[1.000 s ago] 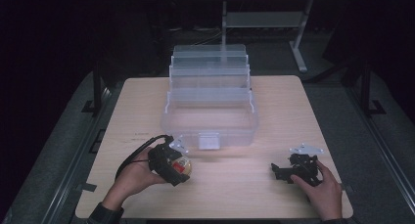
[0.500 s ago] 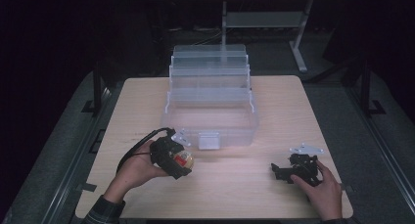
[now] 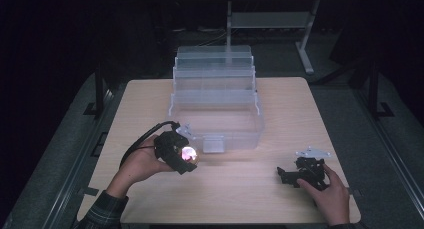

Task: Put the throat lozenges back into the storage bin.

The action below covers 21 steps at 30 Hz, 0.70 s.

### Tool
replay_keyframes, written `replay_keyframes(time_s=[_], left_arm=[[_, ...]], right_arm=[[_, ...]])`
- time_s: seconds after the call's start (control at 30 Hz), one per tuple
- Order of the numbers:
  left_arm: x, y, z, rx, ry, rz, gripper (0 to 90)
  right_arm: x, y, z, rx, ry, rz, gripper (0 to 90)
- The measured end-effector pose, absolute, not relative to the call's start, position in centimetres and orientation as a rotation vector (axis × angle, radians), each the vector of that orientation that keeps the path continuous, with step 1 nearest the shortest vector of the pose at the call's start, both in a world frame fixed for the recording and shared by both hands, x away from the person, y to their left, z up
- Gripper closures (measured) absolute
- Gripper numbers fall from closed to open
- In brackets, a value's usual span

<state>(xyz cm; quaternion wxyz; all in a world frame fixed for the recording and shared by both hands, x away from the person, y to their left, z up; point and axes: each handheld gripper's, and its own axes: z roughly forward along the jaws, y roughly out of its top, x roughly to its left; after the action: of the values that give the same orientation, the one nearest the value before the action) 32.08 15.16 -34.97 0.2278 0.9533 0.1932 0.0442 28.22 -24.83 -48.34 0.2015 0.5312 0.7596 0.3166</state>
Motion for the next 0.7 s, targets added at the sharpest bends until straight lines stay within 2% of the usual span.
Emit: replay_keyframes(time_s=[0.7], left_arm=[[35.4, 15.4, -33.4, 2.617, 0.593, 0.165, 19.6]], right_arm=[[28.2, -24.8, -48.3, 1.483, 2.12, 0.884, 0.0]])
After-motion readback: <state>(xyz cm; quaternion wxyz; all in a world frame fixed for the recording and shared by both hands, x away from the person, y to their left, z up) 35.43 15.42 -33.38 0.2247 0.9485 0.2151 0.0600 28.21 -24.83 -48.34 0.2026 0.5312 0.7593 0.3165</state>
